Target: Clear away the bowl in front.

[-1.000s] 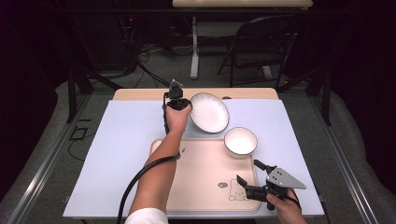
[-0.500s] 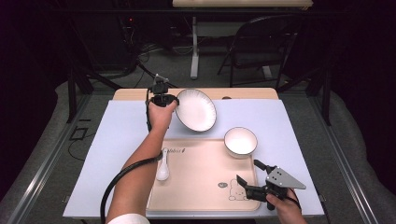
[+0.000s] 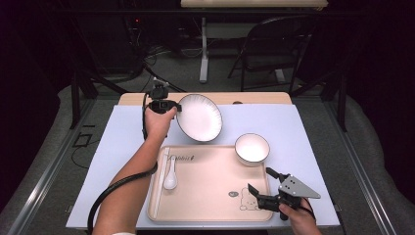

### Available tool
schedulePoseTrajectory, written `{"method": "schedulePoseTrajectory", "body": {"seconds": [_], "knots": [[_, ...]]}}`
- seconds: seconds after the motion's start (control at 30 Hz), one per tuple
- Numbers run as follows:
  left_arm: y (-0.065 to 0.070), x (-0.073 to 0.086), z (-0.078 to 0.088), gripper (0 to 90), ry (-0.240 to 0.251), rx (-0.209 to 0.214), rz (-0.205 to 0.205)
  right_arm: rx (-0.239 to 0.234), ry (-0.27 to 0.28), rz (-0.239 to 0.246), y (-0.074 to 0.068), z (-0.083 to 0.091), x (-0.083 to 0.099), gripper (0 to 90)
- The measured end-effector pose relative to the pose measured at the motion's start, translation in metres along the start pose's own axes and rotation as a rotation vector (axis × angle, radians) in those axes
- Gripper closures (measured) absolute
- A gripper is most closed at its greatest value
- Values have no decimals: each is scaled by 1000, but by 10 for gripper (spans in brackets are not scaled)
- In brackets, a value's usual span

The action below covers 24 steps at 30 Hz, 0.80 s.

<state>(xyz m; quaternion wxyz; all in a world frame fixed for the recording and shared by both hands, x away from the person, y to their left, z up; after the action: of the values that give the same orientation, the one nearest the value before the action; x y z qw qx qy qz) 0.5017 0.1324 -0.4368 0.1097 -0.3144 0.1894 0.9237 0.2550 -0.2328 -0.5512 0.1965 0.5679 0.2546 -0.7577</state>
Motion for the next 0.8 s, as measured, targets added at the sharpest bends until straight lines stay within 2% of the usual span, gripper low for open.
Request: {"method": "schedulePoseTrajectory", "body": {"seconds": [0.17, 0.43, 0.8], "knots": [[0, 8, 12, 828, -9, 26, -29, 2, -1, 1, 0, -1, 0, 136], [-2, 18, 23, 827, -14, 37, -35, 1, -1, 2, 0, 0, 0, 136], [2, 34, 44, 827, -27, 78, -80, 2, 10, 2, -1, 0, -1, 136]]}}
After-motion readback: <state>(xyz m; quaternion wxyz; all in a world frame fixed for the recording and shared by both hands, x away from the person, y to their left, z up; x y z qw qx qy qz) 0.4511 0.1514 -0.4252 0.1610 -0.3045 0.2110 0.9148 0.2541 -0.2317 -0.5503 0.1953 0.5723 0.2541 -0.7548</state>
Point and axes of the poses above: each handheld gripper's, and its own axes: z roughly backward along the jaws, x roughly out of its underside, y roughly to its right, the point moved 1 cm from there along -z, roughly forward along the jaws, and after that the axes turned 8 degrees about -z, right-handed, at the moved point
